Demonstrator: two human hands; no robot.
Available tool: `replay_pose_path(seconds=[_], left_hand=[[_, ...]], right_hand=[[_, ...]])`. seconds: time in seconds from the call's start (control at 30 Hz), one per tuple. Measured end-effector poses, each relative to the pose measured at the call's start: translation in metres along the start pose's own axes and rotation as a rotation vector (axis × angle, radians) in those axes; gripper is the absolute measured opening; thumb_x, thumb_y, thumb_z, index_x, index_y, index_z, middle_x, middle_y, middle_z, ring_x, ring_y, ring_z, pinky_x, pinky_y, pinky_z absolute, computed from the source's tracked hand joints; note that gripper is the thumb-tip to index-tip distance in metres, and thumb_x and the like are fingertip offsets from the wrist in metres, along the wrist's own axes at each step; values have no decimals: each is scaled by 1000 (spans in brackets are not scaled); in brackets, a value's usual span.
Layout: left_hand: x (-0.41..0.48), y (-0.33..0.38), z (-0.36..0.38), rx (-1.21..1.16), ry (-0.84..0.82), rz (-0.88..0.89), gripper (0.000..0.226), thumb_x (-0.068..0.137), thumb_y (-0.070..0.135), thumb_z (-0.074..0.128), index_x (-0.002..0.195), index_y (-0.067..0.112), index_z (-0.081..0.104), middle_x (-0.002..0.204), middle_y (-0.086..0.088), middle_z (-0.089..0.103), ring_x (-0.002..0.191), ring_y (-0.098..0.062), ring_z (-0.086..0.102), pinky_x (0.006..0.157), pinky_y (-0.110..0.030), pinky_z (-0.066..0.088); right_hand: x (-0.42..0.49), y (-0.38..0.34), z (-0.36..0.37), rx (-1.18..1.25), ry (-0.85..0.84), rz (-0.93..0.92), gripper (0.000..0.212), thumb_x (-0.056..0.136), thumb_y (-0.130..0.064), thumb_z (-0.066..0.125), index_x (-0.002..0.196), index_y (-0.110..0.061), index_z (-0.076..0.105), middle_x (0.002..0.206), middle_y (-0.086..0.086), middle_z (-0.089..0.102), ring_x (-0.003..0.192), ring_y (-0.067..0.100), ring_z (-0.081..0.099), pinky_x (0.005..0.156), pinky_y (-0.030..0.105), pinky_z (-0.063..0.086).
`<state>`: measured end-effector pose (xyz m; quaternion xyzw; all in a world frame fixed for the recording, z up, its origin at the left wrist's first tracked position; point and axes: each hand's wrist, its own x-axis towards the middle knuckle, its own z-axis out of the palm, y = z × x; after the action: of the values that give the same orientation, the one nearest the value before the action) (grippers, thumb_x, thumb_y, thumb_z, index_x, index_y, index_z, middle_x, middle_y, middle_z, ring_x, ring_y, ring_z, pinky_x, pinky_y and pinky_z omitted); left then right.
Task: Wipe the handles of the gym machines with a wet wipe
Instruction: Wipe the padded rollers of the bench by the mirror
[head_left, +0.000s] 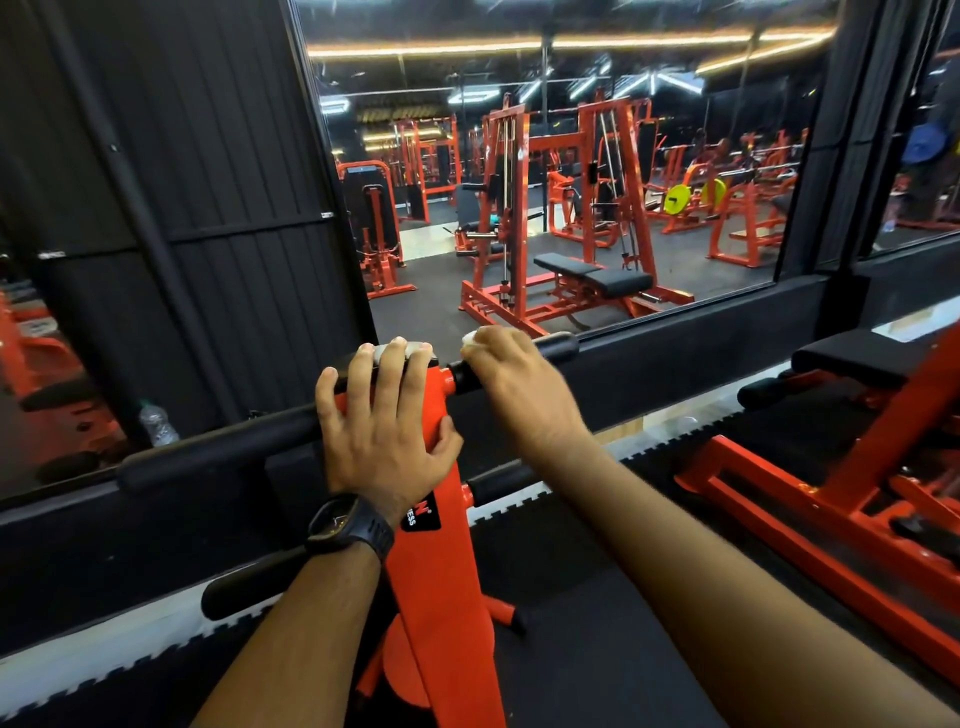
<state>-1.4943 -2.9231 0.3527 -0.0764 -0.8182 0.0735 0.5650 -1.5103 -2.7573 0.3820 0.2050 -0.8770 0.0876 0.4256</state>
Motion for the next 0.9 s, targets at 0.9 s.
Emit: replay_pose_path(seconds=[0.9], left_hand=[[-1, 1, 1, 13, -1, -4, 70, 78, 45, 56, 142, 17, 47, 144, -6, 49, 135, -32, 40, 113, -56, 24]], right_hand=[[-54, 19, -3, 316, 147, 681, 27, 95, -10, 61, 121, -15, 62, 107, -4, 47, 83, 7, 52, 67, 16, 46]])
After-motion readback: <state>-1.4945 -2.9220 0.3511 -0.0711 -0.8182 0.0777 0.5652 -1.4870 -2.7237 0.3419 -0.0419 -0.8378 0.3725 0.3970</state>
